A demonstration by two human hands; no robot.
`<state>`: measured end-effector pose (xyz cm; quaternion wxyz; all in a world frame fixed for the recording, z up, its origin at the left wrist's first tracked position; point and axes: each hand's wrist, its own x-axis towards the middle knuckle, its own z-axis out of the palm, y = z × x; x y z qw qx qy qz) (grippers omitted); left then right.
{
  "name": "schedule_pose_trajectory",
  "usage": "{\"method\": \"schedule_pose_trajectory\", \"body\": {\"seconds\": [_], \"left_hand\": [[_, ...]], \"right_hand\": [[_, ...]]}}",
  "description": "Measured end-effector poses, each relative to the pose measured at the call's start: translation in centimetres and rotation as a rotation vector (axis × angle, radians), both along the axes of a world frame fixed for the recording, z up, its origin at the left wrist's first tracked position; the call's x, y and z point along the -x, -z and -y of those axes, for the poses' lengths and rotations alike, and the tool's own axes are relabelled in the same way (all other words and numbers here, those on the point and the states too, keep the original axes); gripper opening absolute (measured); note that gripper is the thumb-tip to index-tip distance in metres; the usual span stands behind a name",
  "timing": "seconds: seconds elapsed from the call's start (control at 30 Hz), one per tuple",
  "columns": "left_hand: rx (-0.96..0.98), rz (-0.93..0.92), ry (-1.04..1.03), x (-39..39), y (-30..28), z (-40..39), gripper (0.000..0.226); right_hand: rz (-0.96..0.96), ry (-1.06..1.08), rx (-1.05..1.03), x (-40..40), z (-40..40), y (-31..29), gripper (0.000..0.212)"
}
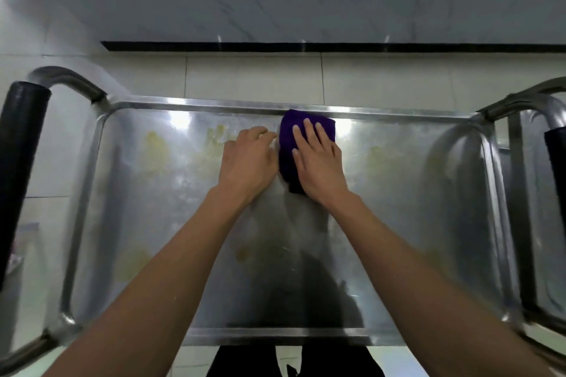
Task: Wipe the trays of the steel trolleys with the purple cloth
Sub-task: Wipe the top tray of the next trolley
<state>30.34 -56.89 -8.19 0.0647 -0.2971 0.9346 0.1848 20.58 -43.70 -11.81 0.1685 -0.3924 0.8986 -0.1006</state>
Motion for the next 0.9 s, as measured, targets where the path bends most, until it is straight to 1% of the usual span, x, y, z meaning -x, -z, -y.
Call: {"method": "schedule_pose_trajectory", "body": {"seconds": [0.17,0.23,0.37,0.47,0.57,0.67,0.9], "left_hand": [[-0.014,0.004,0.059,1.0,0.8,0.9,0.035],[-0.020,-0.011,0.068,1.6,1.2,0.9,0.034],[-0.015,-0.055,0.044,2.6,2.2,0.6,0.043],[0.008,-0.068,0.061,3.1,2.7,-0.2,0.041],[0.013,-0.039,0.076,4.3,2.5,-1.4,0.036],[0.036,-0.022,0.135,5.8,2.2,-3.4,0.035],[0.072,0.038,0.269,9.7,1.7,-9.2,0.041]], "right_hand": [[0.006,0.019,-0.023,-0.3,1.0,0.6,0.057],[-0.025,0.023,-0.030,-0.5,1.1,0.7,0.060],[-0.067,-0.002,-0.025,0.0,0.9,1.1,0.062],[-0.074,0.041,-0.009,0.5,0.2,1.3,0.066],[-0.091,0.075,0.006,1.3,-1.5,1.2,0.067],[-0.105,0.074,0.005,3.0,-3.6,0.9,0.067],[-0.094,0.176,-0.031,8.6,-10.7,0.7,0.067]]}}
